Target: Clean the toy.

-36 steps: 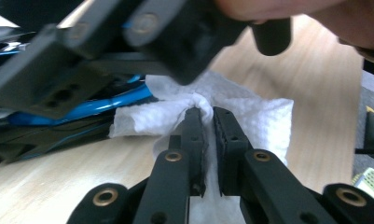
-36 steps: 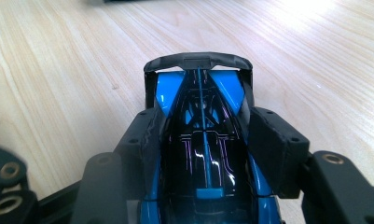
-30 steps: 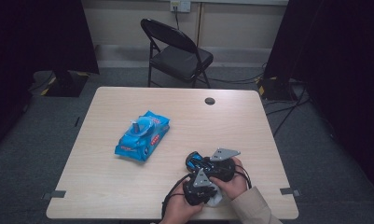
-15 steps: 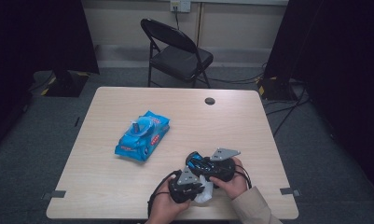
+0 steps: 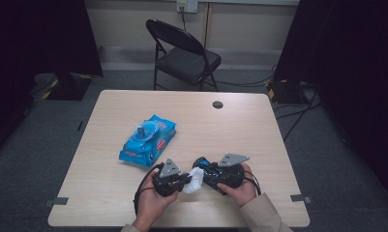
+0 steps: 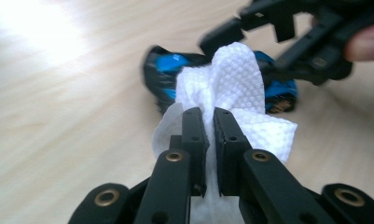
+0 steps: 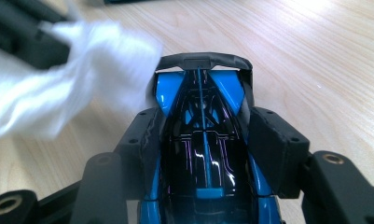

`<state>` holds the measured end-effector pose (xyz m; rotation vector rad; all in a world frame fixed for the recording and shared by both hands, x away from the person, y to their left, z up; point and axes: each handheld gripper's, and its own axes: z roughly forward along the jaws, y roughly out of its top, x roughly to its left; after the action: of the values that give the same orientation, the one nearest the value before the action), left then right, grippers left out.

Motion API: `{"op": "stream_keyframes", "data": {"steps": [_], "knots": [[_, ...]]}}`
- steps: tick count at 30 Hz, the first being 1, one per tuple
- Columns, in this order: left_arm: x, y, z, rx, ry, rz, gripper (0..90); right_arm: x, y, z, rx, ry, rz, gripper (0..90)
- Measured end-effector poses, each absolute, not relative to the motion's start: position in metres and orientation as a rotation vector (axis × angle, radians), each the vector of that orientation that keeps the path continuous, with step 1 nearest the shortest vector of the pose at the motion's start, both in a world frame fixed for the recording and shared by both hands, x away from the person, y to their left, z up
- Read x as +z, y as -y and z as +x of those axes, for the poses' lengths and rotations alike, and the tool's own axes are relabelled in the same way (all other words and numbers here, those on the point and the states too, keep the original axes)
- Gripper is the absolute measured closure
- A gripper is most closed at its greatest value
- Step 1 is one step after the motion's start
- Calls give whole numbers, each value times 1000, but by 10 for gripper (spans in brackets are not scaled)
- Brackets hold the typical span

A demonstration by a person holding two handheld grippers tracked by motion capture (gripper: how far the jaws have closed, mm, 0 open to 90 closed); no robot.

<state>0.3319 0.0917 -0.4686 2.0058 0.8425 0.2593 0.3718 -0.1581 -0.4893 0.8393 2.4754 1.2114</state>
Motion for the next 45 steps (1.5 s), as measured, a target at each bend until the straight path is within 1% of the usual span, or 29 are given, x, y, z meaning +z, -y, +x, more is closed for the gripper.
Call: {"op": "stream_keyframes", "data": {"steps": [5,10,13,19,21,24,27,34,39,45], "knots": [[-468,-103,344,309,-902,1977,848,-489,158,372,1212,-2475,840,444],[-475,-106,354,333,-960,1967,847,-489,158,372,1214,-2477,841,445],[-479,-103,360,339,-999,1961,847,-489,158,372,1215,-2476,841,444],[-489,-88,367,352,-1030,2018,844,-490,158,372,1216,-2476,839,444],[-493,-82,368,327,-1029,2039,842,-490,158,372,1215,-2476,839,444],[-498,-74,366,309,-1021,2065,842,-490,158,372,1217,-2474,837,444],[-498,-69,362,317,-1012,2082,843,-490,158,372,1218,-2473,835,445],[-498,-66,353,278,-1020,2078,844,-489,158,372,1211,-2474,831,445],[-498,-62,347,285,-1012,2084,843,-489,158,372,1209,-2475,835,444],[-499,-50,338,225,-967,2084,844,-490,157,372,1209,-2469,831,444]]}}
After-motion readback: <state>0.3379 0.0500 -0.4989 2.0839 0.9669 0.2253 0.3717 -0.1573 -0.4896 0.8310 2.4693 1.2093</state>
